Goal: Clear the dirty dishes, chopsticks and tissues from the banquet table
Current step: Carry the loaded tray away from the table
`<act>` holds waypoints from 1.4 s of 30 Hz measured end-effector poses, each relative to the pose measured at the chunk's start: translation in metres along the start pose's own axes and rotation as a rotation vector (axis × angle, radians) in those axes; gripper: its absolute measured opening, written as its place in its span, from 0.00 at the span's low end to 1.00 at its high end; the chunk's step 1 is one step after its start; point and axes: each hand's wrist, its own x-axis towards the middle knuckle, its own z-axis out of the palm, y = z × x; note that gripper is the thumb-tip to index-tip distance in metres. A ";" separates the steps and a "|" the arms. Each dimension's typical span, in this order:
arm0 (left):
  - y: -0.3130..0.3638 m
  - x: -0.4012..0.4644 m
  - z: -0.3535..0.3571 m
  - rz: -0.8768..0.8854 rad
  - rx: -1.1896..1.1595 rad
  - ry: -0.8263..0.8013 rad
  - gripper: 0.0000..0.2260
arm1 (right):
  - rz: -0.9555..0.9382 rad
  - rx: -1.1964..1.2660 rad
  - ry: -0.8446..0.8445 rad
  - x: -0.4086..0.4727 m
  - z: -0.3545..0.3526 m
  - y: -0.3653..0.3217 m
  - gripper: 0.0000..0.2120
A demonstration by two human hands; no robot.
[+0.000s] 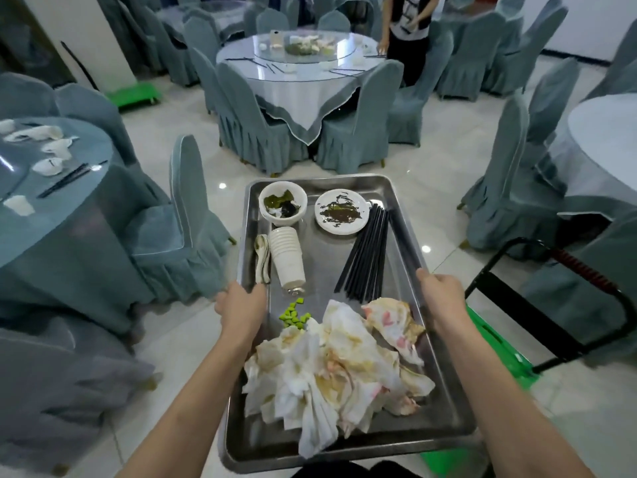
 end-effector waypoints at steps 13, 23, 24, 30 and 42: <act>0.137 0.152 0.067 0.139 0.049 -0.109 0.23 | 0.101 0.099 0.151 0.136 0.037 -0.072 0.19; 0.230 0.261 0.108 0.285 0.064 -0.303 0.29 | 0.230 0.222 0.393 0.202 0.072 -0.105 0.19; 0.239 0.271 0.112 0.301 0.060 -0.322 0.30 | 0.245 0.237 0.414 0.205 0.076 -0.109 0.17; 0.313 0.331 0.138 0.460 0.160 -0.434 0.23 | 0.350 0.370 0.599 0.224 0.094 -0.135 0.17; 0.423 0.329 0.237 0.784 0.235 -0.765 0.27 | 0.545 0.578 0.948 0.215 0.078 -0.131 0.14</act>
